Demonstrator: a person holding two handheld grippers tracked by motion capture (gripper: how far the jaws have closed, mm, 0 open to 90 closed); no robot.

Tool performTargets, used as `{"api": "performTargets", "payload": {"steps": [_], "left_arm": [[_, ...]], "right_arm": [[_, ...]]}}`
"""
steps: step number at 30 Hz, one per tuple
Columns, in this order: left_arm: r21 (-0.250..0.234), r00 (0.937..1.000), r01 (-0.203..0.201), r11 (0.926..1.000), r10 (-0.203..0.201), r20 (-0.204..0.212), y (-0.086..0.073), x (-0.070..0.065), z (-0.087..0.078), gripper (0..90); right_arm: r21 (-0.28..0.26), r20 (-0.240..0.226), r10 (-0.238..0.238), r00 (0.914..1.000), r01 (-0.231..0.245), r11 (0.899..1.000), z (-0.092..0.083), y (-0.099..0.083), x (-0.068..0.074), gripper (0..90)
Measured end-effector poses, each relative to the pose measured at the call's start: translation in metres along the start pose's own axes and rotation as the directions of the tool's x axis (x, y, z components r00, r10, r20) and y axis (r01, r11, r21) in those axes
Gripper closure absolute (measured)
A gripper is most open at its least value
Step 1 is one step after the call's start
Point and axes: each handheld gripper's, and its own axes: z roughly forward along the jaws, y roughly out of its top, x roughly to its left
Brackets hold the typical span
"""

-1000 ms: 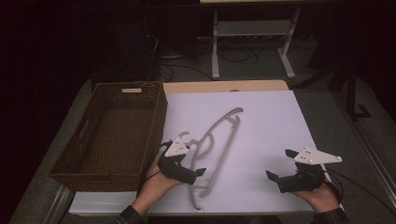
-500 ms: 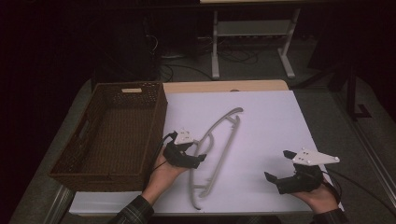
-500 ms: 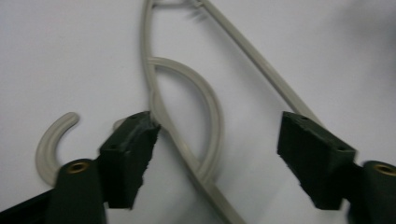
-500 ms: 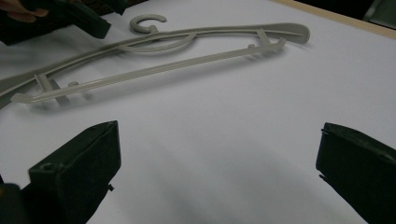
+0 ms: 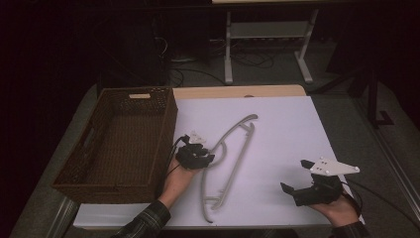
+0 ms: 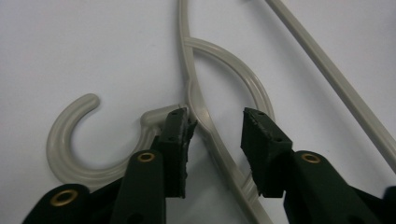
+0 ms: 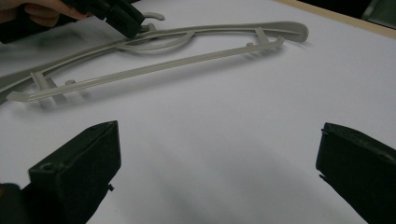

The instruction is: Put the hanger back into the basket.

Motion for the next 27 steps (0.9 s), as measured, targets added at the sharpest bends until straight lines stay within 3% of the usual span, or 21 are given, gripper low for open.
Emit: {"api": "performTargets", "payload": {"steps": [13, 27], "left_arm": [[0.056, 1.0000, 0.007, 0.9984, -0.007, 0.002, -0.001, -0.001, 0.008, 70.2], [0.069, 0.9998, 0.017, 0.9975, -0.017, 0.007, 0.005, -0.003, 0.014, 73.1]], "right_arm": [[-0.002, 0.014, -0.002, 0.9999, 0.002, 1.000, -0.001, 0.000, -0.001, 0.0], [-0.013, 0.019, -0.005, 0.9998, 0.005, 1.000, -0.001, 0.001, 0.000, 0.0]]}}
